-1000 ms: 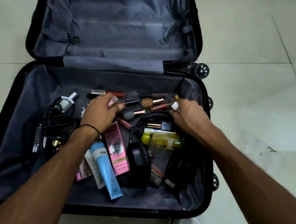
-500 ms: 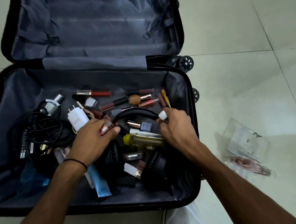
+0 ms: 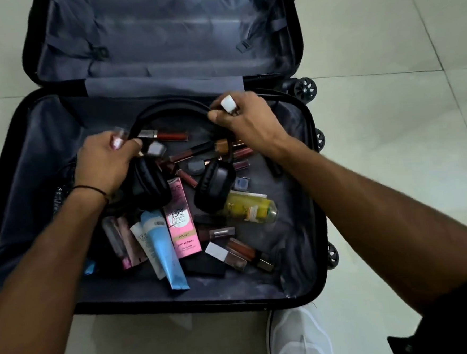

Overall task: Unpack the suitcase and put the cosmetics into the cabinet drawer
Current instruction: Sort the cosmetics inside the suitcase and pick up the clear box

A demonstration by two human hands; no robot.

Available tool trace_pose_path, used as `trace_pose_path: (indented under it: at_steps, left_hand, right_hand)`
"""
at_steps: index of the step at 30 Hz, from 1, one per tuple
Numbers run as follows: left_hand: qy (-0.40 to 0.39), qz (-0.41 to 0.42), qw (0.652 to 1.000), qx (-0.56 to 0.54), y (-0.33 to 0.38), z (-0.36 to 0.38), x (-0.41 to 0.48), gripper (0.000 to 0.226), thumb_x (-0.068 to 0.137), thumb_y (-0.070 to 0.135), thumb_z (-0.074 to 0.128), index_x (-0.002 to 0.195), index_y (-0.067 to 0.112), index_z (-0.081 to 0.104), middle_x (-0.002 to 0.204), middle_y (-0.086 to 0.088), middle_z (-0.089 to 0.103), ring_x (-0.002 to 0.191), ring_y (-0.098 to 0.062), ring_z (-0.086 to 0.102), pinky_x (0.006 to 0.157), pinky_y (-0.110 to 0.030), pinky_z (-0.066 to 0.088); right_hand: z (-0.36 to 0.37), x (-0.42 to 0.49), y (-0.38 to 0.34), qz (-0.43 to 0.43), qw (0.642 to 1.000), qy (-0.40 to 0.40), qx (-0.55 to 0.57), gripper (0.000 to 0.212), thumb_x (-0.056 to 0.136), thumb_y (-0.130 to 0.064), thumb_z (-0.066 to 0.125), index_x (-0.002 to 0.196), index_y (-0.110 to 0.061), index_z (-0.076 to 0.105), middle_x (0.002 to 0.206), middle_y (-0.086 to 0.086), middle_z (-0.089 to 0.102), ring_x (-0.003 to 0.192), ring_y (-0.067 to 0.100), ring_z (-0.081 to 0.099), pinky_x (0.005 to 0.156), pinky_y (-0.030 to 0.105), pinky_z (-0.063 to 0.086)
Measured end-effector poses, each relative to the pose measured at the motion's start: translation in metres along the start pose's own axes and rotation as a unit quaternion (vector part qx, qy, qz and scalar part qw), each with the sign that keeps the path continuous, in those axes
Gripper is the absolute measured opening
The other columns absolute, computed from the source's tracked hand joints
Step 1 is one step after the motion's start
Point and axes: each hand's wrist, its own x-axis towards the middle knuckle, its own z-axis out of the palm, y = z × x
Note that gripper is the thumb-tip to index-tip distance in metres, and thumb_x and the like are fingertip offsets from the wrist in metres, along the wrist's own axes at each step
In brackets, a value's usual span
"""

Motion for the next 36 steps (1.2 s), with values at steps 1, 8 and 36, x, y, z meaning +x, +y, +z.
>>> trace_pose_path:
  at_steps: [1,8,36]
  left_hand:
    - [0.004,-0.017,1.000,-0.006,-0.006,-0.004,0.004,0.031,0.085,0.034,0.069,0.071,0.008,0.058,0.073,-0.017,0.055,0.070,-0.023,0.051,0.066,-0.038,0.041]
    - [0.020,-0.070,0.997,-0.012,-0.039,-0.022,0.016,0.034,0.080,0.041,0.069,0.074,0.010,0.057,0.073,-0.012,0.052,0.069,-0.018,0.046,0.066,-0.036,0.037]
    - [0.069,0.219,0.973,-0.032,0.023,0.035,-0.093,0.014,0.096,0.019,0.058,0.103,0.009,0.064,0.100,0.002,0.053,0.079,0.001,0.046,0.074,-0.004,0.038]
  right_hand:
    - [0.001,0.003,0.000,-0.001,1.000,-0.005,0.015,0.014,0.091,-0.030,0.069,0.097,-0.018,0.072,0.082,-0.006,0.070,0.076,0.007,0.064,0.071,0.027,0.051]
    - [0.004,-0.037,0.022,0.051,0.997,-0.028,0.049,0.007,0.093,-0.012,0.066,0.096,-0.008,0.071,0.084,-0.004,0.072,0.064,-0.008,0.061,0.059,0.010,0.048]
    - [0.016,-0.098,0.058,0.087,0.968,0.029,-0.233,0.039,0.086,-0.036,0.076,0.103,-0.006,0.058,0.109,0.014,0.055,0.096,0.038,0.059,0.075,0.039,0.043]
